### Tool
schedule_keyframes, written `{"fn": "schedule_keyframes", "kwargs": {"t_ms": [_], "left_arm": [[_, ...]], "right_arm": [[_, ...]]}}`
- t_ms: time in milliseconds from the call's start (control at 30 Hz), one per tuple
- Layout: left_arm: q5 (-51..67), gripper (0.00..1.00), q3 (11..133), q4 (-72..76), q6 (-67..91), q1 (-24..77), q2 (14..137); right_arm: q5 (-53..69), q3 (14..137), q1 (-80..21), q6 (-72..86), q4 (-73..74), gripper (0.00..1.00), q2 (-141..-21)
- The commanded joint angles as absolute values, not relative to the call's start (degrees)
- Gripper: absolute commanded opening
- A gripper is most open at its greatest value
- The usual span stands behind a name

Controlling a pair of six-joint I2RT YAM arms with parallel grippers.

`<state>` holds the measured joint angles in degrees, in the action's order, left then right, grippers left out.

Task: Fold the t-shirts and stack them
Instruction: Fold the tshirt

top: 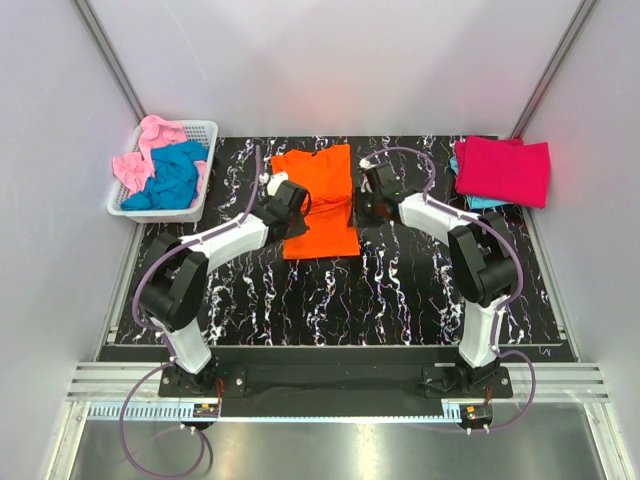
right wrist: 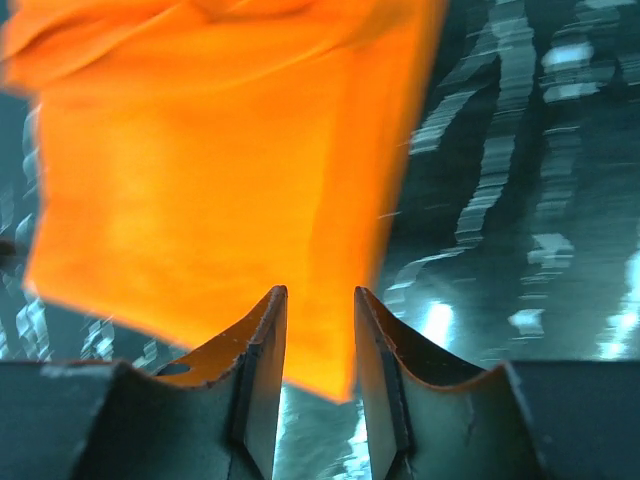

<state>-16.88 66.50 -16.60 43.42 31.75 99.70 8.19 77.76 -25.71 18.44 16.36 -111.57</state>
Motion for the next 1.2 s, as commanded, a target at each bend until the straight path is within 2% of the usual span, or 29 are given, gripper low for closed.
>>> {"fn": "schedule_keyframes", "kwargs": {"t_ms": [0, 300, 600, 933, 1167], "left_arm": [[-10.3, 0.13, 66.5, -18.4, 45.1, 33.4, 98.9], [-17.3, 0.12, 67.1, -23.5, 46.3, 35.6, 104.8], [-20.5, 0.11, 67.1, -27.4, 47.8, 37.1, 109.9], [-23.1, 0.11, 48.1, -30.6, 55.5, 43.9, 95.7], [-22.9, 0.11, 41.8, -34.7, 62.3, 50.3, 86.7]], "right_arm": [[11.3, 77.5, -29.5, 19.3, 16.1, 0.39, -108.2], [11.7, 77.3, -32.2, 20.3, 16.6, 0.36, -114.2], [9.0, 70.3, -33.6, 21.4, 16.5, 0.34, -115.1], [4.1, 51.3, -38.2, 29.3, 16.6, 0.33, -101.7], [2.9, 41.4, -43.1, 35.5, 18.3, 0.31, -86.9]]}}
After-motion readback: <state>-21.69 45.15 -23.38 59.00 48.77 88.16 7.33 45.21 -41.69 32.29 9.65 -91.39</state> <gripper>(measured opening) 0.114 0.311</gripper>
